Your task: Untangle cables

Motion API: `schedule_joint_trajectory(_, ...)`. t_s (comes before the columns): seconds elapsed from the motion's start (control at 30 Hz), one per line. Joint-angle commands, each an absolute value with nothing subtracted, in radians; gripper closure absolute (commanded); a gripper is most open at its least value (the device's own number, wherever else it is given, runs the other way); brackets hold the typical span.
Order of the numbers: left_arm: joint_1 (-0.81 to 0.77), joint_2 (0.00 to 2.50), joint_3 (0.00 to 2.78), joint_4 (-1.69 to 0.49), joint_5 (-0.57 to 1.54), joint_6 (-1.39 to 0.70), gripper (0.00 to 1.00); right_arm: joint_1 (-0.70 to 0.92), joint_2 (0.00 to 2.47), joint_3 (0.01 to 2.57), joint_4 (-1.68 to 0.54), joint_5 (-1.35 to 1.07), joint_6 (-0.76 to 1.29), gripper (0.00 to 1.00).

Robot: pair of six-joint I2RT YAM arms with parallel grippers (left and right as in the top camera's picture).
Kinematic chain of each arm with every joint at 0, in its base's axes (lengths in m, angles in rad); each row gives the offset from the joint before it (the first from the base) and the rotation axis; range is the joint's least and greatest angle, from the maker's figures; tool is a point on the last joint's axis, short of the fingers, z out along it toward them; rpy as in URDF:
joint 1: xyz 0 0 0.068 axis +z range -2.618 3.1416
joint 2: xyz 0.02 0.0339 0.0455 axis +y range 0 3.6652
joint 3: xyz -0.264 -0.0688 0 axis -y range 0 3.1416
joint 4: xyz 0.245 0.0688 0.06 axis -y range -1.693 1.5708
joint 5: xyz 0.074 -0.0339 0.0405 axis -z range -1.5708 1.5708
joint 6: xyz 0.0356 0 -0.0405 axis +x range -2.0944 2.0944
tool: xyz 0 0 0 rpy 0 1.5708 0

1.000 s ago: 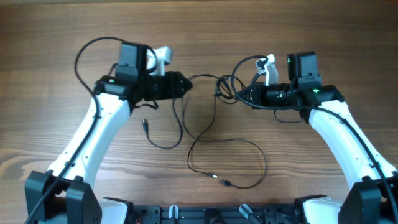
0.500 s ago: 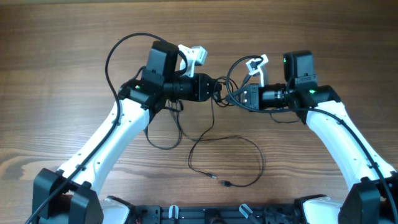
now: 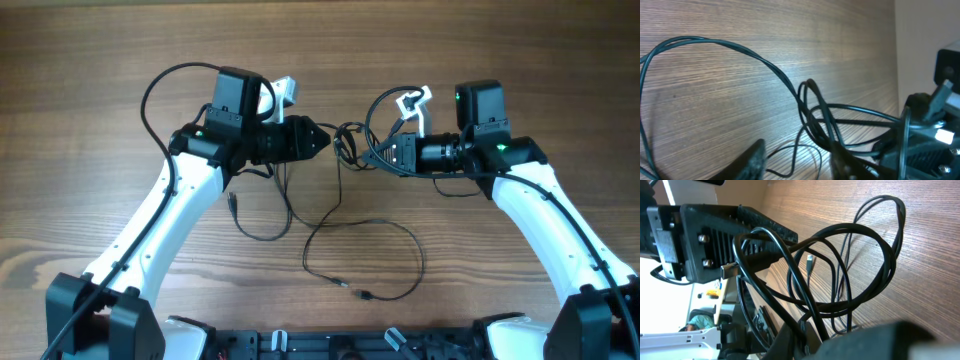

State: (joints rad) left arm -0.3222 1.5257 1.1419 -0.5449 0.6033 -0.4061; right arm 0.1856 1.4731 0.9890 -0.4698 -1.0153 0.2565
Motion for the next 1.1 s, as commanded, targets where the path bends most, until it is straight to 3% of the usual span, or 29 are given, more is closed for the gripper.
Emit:
schedule_joint_trajectory(0.0, -0.353, 1.52, 1.152, -0.545, 0.616, -0.405, 0.49, 0.189, 1.45, 0.995, -0.464, -1.084, 0.264, 0.96)
schedule_joint_trajectory(0.1, -0.398, 1.523, 1.149, -0.519, 0.615, -0.405, 0.49, 0.189, 1.45, 0.995, -0.464, -1.102, 0.265, 0.96)
schedule_joint_trajectory(0.27, -0.455, 1.555, 1.148, -0.486, 0.593, -0.405, 0.6, 0.189, 1.45, 0.995, -0.464, -1.127, 0.265, 0.96)
schedule_joint_trajectory(0.33, -0.463, 1.565, 1.148, -0.482, 0.593, -0.405, 0.75, 0.189, 1.45, 0.995, -0.464, -1.123, 0.265, 0.95)
schedule_joint_trajectory(0.37, -0.463, 1.565, 1.148, -0.483, 0.593, -0.405, 0.96, 0.189, 1.45, 0.995, -0.469, -1.093, 0.265, 0.96)
schedule_joint_trajectory(0.5, -0.417, 1.558, 1.148, -0.49, 0.594, -0.405, 0.96, 0.189, 1.45, 0.995, -0.609, -0.636, 0.367, 0.96)
schedule_joint_trajectory(0.6, -0.35, 1.534, 1.148, -0.516, 0.622, -0.4, 0.96, 0.189, 1.45, 0.995, -0.791, -0.173, 0.579, 0.9)
schedule_joint_trajectory(0.7, -0.269, 1.511, 1.148, -0.559, 0.648, -0.397, 0.96, 0.189, 1.45, 0.995, -0.882, 0.043, 0.718, 0.88)
schedule_joint_trajectory(0.77, -0.204, 1.501, 1.148, -0.577, 0.693, -0.397, 0.96, 0.181, 1.45, 0.995, -0.886, 0.076, 0.718, 0.71)
schedule_joint_trajectory(0.83, -0.158, 1.5, 1.148, -0.572, 0.808, -0.395, 0.96, 0.177, 1.45, 0.995, -0.82, -0.017, 0.651, 0.63)
schedule_joint_trajectory(0.93, -0.162, 1.501, 1.148, -0.55, 1.044, -0.273, 0.96, 0.177, 1.45, 0.995, -0.612, -0.508, 0.304, 0.58)
schedule_joint_trajectory(1.07, -0.215, 1.501, 1.148, -0.55, 1.047, -0.238, 0.96, 0.178, 1.45, 0.995, -0.416, -0.995, 0.18, 0.51)
